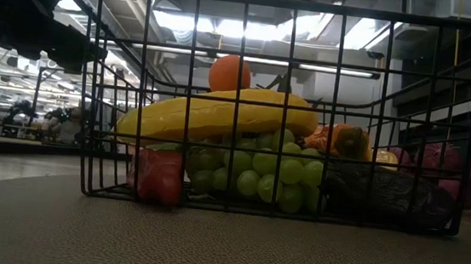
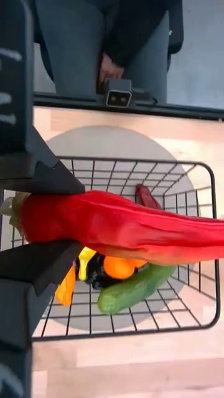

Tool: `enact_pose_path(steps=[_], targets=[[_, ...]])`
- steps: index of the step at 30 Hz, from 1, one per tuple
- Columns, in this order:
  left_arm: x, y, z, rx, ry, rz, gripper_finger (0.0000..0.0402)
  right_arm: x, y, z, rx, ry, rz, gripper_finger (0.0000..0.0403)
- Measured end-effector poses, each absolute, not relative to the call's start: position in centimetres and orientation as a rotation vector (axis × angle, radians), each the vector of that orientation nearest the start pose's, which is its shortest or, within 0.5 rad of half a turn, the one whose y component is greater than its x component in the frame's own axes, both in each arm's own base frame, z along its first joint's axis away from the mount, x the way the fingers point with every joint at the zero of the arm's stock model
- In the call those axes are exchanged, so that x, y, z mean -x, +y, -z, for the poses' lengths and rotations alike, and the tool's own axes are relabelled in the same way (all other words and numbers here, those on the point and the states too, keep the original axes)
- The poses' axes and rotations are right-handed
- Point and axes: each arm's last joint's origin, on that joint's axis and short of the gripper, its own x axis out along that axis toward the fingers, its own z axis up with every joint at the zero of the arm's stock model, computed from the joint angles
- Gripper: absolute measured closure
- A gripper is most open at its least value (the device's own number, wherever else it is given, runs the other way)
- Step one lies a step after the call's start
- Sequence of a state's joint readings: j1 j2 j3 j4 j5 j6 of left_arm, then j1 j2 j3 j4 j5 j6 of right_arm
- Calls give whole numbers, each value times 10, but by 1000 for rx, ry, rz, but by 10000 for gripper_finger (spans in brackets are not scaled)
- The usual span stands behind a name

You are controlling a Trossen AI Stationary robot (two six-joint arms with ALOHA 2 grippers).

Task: Build produce basket
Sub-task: Put the red chili pepper into the black wire basket, then put the purple garlic into the black wire basket

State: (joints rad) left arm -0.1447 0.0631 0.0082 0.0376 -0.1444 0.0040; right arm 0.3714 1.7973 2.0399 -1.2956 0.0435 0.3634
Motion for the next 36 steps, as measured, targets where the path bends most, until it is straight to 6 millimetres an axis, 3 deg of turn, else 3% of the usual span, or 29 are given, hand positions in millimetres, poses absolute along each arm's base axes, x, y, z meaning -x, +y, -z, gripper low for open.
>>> enact_pose_path(steps=[9, 22, 36], targets=[[-100, -10, -165, -6, 17, 0, 214, -325, 132, -394, -156, 1058, -44, 294], [-100, -10, -165, -6, 17, 1, 214, -324, 135, -394, -118, 1075, -135, 254], [-100, -10, -165, -6, 16, 0, 214, -324, 135, -394, -104, 1074, -145, 251]])
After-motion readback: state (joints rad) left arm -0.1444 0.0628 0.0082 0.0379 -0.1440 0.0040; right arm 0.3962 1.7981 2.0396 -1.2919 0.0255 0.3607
